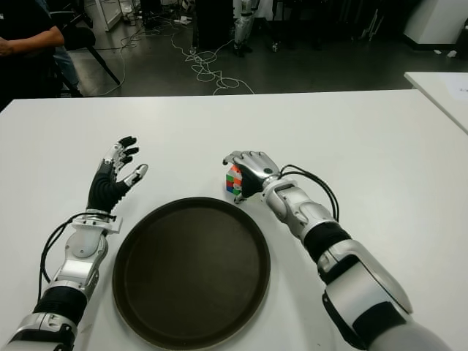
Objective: Pick up the Rubik's Cube and put it in the plate
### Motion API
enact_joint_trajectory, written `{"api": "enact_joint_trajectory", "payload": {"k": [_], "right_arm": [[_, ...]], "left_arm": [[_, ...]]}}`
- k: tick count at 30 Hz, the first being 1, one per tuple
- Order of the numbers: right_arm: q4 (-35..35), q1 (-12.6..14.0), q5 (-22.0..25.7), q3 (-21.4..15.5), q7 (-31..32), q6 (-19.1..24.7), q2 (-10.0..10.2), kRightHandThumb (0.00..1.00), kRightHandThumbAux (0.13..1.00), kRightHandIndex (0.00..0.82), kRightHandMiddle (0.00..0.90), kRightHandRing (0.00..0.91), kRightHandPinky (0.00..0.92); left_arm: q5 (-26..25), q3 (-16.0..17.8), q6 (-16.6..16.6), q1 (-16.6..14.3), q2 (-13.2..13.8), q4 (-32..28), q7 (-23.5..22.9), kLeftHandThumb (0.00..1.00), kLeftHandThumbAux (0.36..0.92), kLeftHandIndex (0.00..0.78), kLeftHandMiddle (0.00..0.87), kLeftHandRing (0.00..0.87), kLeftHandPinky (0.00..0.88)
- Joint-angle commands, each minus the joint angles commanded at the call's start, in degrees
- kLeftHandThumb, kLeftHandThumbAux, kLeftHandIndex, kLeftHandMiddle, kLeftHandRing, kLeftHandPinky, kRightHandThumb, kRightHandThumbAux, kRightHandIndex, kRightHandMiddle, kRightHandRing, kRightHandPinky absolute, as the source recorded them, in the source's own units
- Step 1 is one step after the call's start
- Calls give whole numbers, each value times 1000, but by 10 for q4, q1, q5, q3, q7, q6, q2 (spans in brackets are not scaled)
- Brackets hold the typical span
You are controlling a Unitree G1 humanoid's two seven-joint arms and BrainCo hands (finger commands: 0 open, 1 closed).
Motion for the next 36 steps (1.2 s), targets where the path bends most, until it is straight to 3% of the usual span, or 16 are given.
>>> {"api": "enact_joint_trajectory", "payload": {"k": [6, 17, 36], "right_arm": [[4, 1, 4, -4, -12, -4, 1, 3, 928, 223, 376, 443, 481], [10, 1, 9, -9, -22, -11, 0, 134, 912, 173, 338, 411, 470], [16, 0, 14, -16, -35, -18, 1, 133, 930, 174, 348, 427, 480]], "left_arm": [[0, 0, 0, 1, -1, -2, -1, 73, 601, 105, 131, 102, 61], [-7, 0, -2, 2, -1, -3, -8, 86, 593, 100, 130, 117, 93], [-5, 0, 11, 6, -1, -16, -6, 57, 573, 109, 140, 119, 95]]}}
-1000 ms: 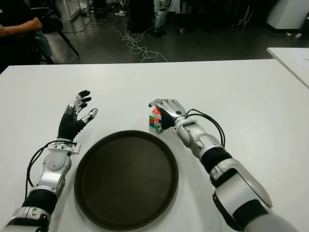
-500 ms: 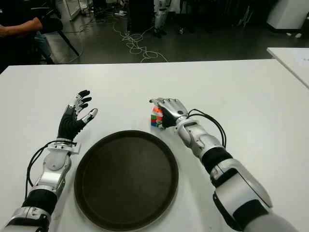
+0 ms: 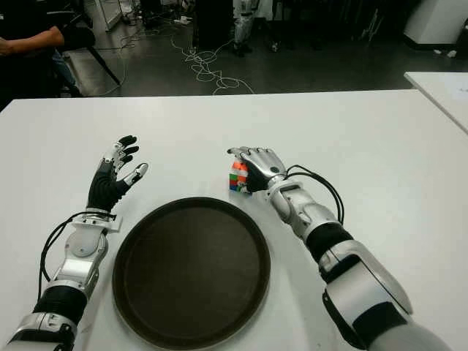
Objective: Pick up the Rubik's Cube and put it in the plate
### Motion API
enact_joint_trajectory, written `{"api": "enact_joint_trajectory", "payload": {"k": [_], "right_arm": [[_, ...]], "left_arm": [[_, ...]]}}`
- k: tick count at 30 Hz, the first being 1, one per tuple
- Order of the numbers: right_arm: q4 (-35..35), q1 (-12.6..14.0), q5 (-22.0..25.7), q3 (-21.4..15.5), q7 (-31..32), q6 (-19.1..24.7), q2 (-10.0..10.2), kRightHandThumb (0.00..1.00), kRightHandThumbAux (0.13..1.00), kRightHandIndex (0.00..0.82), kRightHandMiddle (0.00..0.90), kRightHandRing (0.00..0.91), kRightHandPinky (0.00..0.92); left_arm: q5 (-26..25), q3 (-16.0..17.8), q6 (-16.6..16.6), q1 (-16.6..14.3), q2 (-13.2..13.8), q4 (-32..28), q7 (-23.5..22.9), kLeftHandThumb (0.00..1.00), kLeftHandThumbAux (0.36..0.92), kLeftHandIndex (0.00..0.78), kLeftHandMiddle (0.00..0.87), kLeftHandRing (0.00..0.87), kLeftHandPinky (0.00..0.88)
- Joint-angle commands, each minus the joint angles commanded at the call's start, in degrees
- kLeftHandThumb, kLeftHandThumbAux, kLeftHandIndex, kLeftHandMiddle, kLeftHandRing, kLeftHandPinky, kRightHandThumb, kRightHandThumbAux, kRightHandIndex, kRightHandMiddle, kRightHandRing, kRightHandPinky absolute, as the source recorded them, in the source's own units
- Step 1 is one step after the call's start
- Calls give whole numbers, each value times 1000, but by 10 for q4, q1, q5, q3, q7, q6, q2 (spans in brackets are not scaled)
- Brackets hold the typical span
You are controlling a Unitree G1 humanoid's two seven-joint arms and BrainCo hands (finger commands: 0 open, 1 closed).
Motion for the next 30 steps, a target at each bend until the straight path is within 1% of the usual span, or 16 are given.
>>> {"api": "enact_joint_trajectory", "payload": {"k": [9, 14, 16, 20, 22, 28, 30], "right_arm": [[-2, 0, -1, -1, -1, -2, -1, 230, 922, 153, 325, 404, 469], [-4, 0, 0, -3, 2, 1, -1, 242, 918, 151, 307, 380, 438], [3, -2, 0, -3, 2, 2, 0, 240, 910, 149, 300, 371, 428], [9, -4, -1, -2, 1, 3, 2, 195, 898, 146, 289, 358, 415], [8, -4, -1, -3, 1, 4, 2, 172, 899, 149, 294, 363, 422], [10, -3, -2, -2, -1, 2, 3, 149, 886, 157, 296, 358, 419], [8, -2, 0, -3, 1, 0, 3, 140, 844, 155, 290, 352, 416]], "left_arm": [[0, 1, 0, 2, 0, -4, 0, 63, 576, 108, 145, 129, 102], [-3, 1, 3, 3, -1, -7, -1, 74, 584, 112, 138, 122, 88], [-5, 1, 5, 4, -1, -9, -4, 72, 588, 109, 133, 113, 78], [-8, 0, 5, 5, -2, -13, -7, 67, 594, 100, 126, 99, 53], [-8, 1, 5, 5, -2, -13, -9, 64, 595, 96, 128, 98, 54], [-9, 2, 5, 5, -3, -14, -10, 62, 595, 95, 131, 99, 59], [-5, 3, 2, 5, -4, -14, -5, 50, 599, 106, 138, 105, 64]]}}
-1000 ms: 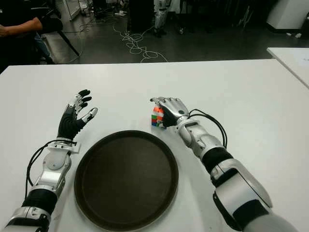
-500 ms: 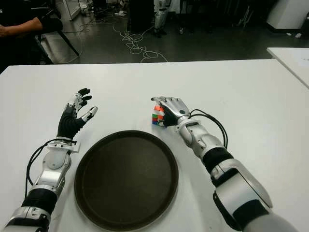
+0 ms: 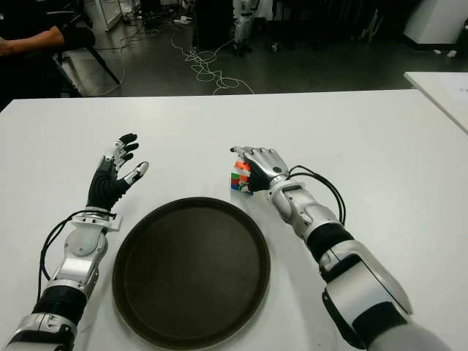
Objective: Pick up the Rubik's Cube and put it in the plate
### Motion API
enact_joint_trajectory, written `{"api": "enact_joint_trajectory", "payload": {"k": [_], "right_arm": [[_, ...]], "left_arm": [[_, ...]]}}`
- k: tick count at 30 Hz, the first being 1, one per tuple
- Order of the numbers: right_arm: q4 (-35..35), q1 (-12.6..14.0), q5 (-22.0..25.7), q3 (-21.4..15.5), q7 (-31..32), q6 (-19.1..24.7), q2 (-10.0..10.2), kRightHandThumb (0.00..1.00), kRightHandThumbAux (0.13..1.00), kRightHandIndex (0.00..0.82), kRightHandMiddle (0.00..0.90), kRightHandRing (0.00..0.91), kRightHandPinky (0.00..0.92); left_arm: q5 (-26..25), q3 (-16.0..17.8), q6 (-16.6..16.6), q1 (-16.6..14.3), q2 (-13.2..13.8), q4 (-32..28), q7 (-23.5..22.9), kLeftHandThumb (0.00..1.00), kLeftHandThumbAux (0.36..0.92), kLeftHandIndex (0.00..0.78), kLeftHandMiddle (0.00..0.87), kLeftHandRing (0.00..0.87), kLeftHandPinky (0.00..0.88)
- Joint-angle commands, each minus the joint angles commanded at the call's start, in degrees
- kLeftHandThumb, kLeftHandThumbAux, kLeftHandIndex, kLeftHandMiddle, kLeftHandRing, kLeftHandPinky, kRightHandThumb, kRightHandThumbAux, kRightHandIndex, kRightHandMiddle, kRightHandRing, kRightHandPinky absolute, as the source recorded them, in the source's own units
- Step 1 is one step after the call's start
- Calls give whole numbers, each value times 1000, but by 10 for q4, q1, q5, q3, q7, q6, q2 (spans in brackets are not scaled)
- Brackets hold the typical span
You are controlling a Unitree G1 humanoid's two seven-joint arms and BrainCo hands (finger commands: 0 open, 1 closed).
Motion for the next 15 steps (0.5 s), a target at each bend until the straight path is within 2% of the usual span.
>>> {"api": "enact_joint_trajectory", "payload": {"k": [7, 11, 12, 15], "right_arm": [[-6, 2, 3, -1, 6, -5, -3, 132, 771, 173, 309, 371, 439], [-16, 3, 0, 1, 5, -13, -9, 139, 786, 262, 390, 446, 492], [-18, 3, -1, 2, 5, -16, -11, 335, 768, 319, 449, 491, 522], [-23, 1, -6, 5, 7, -21, -15, 572, 744, 389, 538, 556, 558]], "left_arm": [[5, 0, -1, 1, -1, -2, 7, 44, 612, 119, 148, 117, 69], [10, -1, 1, 1, 0, -2, 13, 38, 616, 117, 145, 114, 64], [11, -2, 1, 0, 0, -1, 14, 39, 614, 117, 144, 114, 68], [11, -3, 0, 0, 0, 0, 15, 43, 612, 117, 142, 112, 69]]}}
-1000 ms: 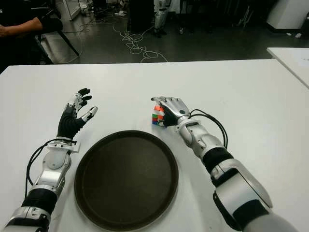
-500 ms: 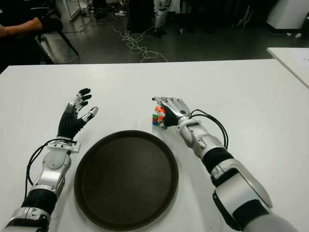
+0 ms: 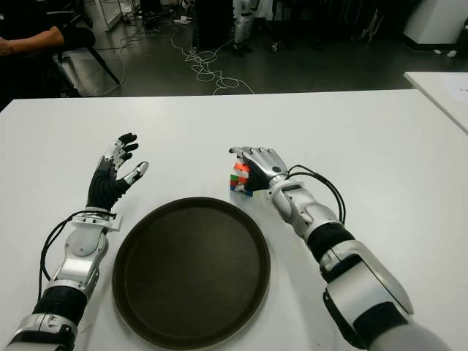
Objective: Pick up the Rubik's Cube and put it in the plate
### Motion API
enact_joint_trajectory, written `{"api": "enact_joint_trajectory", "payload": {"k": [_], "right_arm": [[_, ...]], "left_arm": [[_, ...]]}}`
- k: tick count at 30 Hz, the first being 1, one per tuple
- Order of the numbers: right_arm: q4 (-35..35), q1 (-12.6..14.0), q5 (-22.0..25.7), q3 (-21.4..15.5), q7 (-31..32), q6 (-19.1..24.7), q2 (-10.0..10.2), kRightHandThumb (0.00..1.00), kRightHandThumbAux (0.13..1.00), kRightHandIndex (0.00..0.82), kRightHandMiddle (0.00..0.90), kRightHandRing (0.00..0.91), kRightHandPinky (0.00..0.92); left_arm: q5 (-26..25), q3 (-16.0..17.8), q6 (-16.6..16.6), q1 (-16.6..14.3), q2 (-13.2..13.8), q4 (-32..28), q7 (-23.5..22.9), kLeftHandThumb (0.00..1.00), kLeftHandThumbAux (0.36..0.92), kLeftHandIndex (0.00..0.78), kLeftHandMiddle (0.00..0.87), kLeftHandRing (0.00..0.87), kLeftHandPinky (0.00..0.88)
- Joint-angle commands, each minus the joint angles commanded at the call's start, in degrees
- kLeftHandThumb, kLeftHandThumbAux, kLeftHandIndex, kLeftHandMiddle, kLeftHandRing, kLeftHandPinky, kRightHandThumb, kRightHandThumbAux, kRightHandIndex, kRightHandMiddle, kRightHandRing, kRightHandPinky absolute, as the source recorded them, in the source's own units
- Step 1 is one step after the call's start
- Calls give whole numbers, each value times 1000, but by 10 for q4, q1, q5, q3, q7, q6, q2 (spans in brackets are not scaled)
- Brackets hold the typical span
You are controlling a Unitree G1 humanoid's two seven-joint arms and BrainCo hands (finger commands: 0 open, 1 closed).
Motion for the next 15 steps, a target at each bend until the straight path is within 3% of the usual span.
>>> {"api": "enact_joint_trajectory", "payload": {"k": [5, 15], "right_arm": [[-7, -1, -4, 5, 5, -3, -5, 668, 735, 418, 608, 611, 598], [-33, 3, -4, 5, 26, 8, -12, 688, 734, 425, 666, 666, 654]], "left_arm": [[-2, -1, 1, 0, -1, -1, 0, 51, 615, 114, 141, 107, 59], [-5, -2, 1, 1, -1, -5, -7, 57, 604, 108, 141, 115, 78]]}}
